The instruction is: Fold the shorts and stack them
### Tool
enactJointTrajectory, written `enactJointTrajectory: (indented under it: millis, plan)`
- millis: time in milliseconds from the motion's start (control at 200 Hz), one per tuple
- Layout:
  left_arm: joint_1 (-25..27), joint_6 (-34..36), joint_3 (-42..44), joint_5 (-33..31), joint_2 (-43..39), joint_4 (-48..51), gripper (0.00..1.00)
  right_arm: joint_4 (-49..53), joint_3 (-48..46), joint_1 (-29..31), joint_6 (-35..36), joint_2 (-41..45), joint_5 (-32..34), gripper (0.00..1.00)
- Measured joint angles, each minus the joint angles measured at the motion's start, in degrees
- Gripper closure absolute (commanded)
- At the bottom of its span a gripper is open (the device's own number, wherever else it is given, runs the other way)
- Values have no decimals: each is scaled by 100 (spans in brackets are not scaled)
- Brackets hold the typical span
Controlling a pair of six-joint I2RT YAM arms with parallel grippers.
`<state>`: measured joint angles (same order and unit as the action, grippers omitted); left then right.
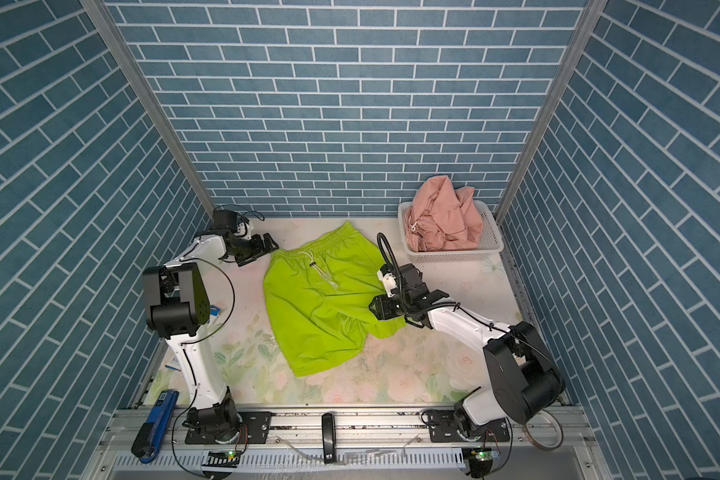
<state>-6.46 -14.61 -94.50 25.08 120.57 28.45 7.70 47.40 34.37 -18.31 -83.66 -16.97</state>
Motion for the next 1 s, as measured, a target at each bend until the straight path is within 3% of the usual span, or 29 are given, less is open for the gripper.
enactJointTrajectory:
  millis: [110,225,285,355,535,785,935,1000]
  plan:
    - [214,74,-238,-168,219,142,17,-52,0,9,-61,-15,-28,41]
    - [428,136,-317,-234,385,278,41,-96,0,13,-96,-15,-37,41]
    - [496,127,-365,-306,476,398,64,-96,0,13,-96,-15,-33,40]
    - [509,131,-396,-424,533,527,100,-96,-2,13,-96,-13,-26,40]
    - [339,61,-284,-621,470,531,100,-127,-98,13,-92,11,-22,39]
    - [-321,-289,1193,-1381,-752,332,100,-114,-9,-260,-79,-140,0,39]
    - [-365,-522,2170,-1993,-1626,74,100,122,461,-365,90,-428,-22,39]
    - [-361,-555,2273,-2109,-1768,79,94,192,568,-258,186,-402,-72,39]
